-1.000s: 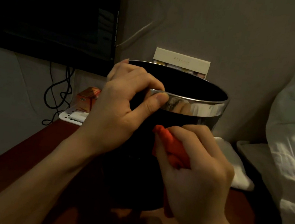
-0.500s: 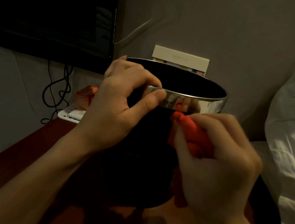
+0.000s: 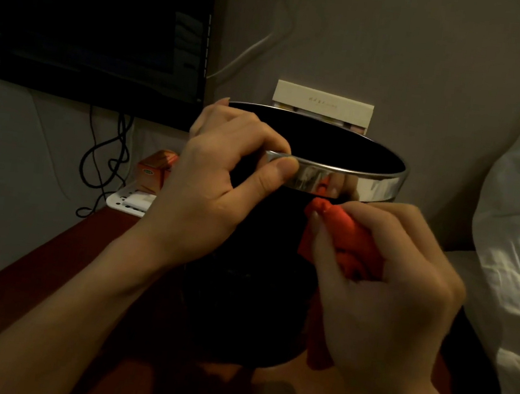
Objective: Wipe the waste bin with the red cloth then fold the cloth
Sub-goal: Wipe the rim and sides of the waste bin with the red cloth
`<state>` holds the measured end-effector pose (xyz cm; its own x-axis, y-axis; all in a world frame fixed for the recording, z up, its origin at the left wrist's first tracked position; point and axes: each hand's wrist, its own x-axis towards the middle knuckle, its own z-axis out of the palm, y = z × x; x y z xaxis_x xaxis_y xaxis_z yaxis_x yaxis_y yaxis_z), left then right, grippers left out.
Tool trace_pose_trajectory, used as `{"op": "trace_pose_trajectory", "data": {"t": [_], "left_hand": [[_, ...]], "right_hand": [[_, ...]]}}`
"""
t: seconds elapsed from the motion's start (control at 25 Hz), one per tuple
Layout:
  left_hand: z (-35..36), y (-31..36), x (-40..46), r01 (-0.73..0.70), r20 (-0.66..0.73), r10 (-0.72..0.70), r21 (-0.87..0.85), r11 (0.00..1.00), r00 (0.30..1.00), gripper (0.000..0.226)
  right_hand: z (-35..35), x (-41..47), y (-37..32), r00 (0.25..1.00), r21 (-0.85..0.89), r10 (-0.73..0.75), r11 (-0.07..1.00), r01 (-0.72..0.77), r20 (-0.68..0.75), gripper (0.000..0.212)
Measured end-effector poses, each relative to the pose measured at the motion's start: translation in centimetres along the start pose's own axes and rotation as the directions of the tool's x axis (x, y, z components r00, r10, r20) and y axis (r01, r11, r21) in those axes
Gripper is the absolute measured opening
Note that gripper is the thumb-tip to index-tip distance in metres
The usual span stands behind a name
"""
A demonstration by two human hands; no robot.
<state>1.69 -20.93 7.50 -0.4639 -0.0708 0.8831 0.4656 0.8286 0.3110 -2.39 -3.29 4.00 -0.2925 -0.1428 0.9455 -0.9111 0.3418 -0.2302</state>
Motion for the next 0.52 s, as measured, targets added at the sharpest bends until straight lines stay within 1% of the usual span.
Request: {"op": "trace_pose_trajectory", "data": {"t": [0.2, 0.4, 0.52], "left_hand": [[-0.1, -0.1, 0.0, 0.001, 0.008, -0.001, -0.011, 1.000, 1.000, 0.010], [-0.1, -0.2, 0.0, 0.006, 0.016, -0.006, -0.009, 1.000, 1.000, 0.011], [-0.1, -0.2, 0.0, -0.001, 0.012, 0.001, 0.001, 1.000, 1.000, 0.009]], "right_hand": [[0.2, -0.1, 0.0, 0.997, 0.010, -0.016, 1.000, 0.015, 0.072, 0.014], [-1.1, 1.1, 0.7, 0.999, -0.032, -0.015, 0.999, 0.016, 0.037, 0.013], [-0.1, 0.2, 0.0, 0.992, -0.022, -0.014, 1.000, 0.017, 0.122, 0.011]]}}
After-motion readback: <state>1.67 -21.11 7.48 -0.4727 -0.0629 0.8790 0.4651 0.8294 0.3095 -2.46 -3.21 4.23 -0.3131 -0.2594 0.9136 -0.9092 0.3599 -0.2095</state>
